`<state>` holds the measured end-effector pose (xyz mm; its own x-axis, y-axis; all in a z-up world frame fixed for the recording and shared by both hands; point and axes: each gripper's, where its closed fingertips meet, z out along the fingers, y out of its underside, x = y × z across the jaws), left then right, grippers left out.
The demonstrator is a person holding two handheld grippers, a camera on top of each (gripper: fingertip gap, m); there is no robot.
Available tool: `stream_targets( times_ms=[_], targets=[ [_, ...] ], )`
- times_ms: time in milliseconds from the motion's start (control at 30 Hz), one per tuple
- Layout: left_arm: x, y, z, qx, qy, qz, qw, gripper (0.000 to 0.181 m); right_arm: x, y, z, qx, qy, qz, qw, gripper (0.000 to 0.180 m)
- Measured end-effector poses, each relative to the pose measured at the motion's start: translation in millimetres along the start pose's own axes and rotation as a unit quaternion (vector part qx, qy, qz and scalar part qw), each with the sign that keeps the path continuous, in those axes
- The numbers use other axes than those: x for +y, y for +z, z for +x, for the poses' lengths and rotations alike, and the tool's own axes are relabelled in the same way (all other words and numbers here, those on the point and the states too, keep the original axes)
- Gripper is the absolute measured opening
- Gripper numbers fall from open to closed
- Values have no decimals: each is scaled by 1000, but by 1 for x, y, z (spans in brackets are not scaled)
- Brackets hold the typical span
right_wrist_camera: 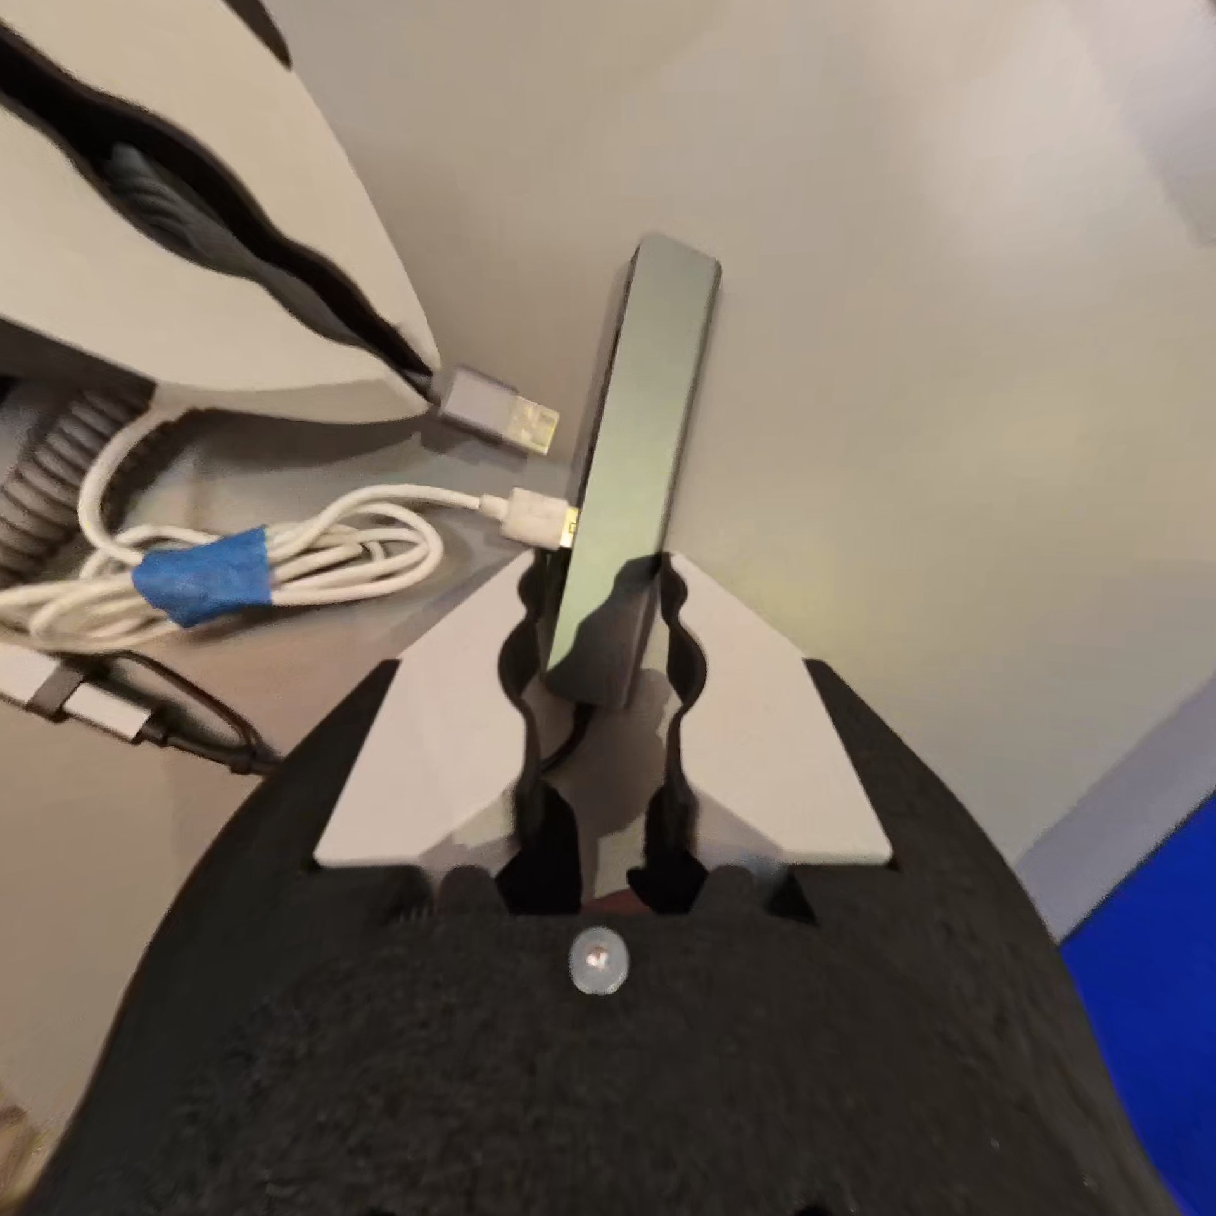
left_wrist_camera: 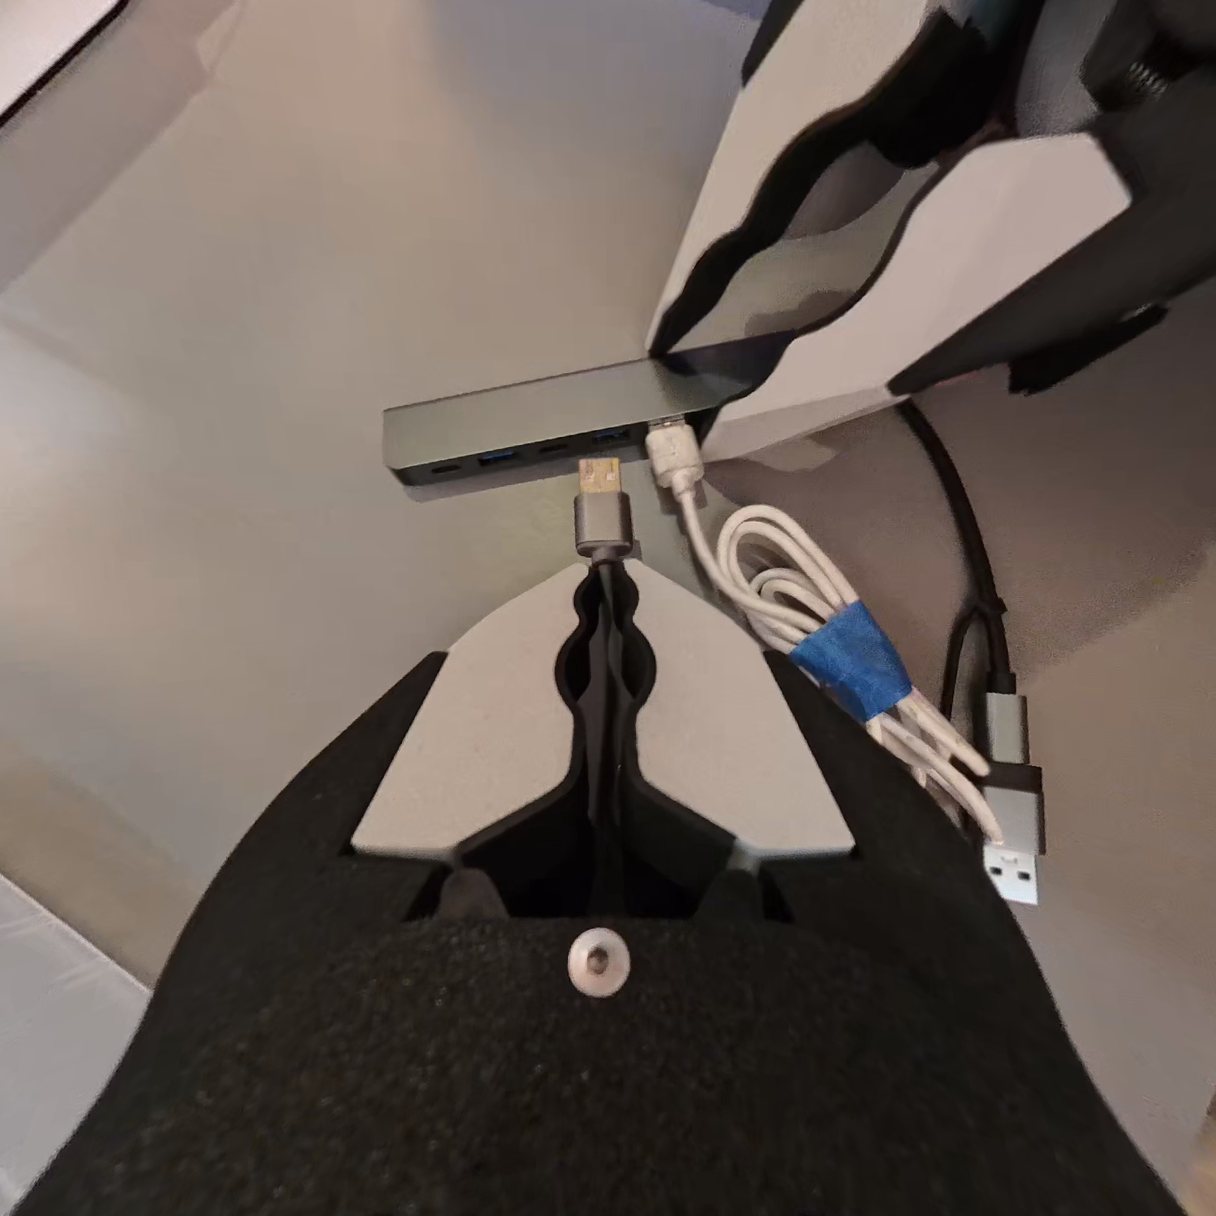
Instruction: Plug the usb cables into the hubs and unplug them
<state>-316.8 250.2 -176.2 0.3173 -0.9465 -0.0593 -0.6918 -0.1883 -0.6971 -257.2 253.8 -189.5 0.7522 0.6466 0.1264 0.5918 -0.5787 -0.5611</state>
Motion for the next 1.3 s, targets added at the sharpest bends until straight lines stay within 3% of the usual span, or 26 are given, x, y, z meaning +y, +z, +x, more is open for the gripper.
stream_targets(
  times_ms=[33, 333, 467, 1300],
  targets=[
    [-1, 0, 1, 2, 1, 0, 1000, 4, 0, 0, 0, 4, 12, -5, 1000, 31],
    [-8, -10, -4, -35, 20, 0, 999, 4, -24, -19, 3, 57, -38, 98, 993, 28],
    [-20, -19, -4, -29, 0, 37, 999, 4, -34, -33, 3, 82, -48, 146, 985, 28],
    [-26, -19, 0, -23, 4, 56, 998, 4, -34, -35, 3, 110, -84, 136, 981, 28]
  ],
)
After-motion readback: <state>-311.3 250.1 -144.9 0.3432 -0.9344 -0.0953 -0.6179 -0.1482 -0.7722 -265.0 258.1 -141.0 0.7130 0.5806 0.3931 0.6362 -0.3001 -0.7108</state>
